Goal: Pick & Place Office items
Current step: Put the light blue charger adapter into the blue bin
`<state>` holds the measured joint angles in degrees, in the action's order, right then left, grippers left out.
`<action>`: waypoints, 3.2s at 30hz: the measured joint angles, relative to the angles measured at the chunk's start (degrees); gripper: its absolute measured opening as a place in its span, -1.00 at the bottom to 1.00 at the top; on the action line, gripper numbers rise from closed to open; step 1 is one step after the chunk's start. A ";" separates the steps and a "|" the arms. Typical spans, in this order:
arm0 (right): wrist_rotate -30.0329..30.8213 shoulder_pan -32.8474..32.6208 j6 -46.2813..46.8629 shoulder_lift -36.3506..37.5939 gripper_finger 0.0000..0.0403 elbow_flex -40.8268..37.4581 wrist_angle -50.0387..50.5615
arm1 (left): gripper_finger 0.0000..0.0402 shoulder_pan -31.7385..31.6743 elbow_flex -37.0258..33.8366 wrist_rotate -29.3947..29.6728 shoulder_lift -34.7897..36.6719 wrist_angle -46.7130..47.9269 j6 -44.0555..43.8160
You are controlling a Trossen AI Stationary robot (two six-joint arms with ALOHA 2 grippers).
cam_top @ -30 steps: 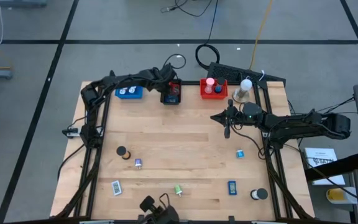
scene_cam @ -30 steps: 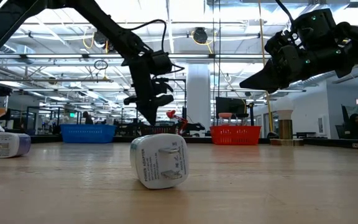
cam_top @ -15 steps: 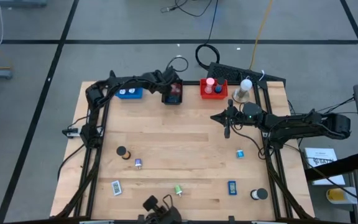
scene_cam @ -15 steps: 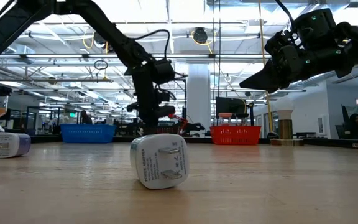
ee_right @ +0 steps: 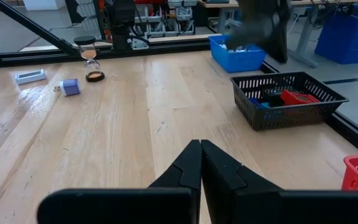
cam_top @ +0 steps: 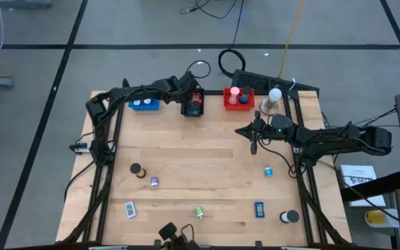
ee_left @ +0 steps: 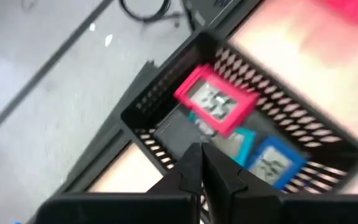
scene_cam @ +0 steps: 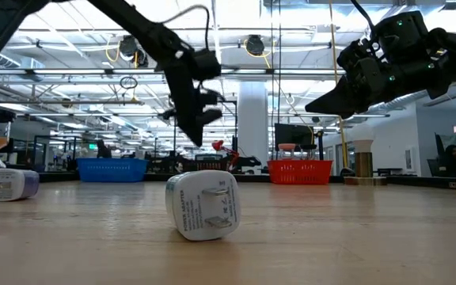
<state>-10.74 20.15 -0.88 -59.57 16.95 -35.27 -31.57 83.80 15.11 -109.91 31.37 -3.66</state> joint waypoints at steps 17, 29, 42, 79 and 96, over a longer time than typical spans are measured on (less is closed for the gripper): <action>0.13 -0.01 0.33 -0.02 -1.00 -0.02 -6.65 | -0.93 16.26 -44.38 -10.57 25.33 -59.03 5.42; 0.02 -0.02 10.80 -0.50 -0.99 -0.02 -10.40 | -0.89 27.96 -57.47 -14.64 26.42 -75.70 6.58; 26.59 -14.19 16.29 1.27 -0.99 13.83 38.12 | -0.87 38.78 -60.86 -9.61 26.40 -77.62 6.58; 36.21 -40.11 42.45 -2.43 -0.89 23.00 68.39 | -0.52 52.70 -46.53 1.88 25.82 -43.84 -2.91; 30.30 -51.60 55.88 -25.53 -0.81 44.32 89.37 | -0.54 54.31 -46.77 -0.09 25.81 -45.15 0.71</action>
<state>19.56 -31.44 55.00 -85.10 61.27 54.11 22.74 37.04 15.03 -84.09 -13.78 -2.95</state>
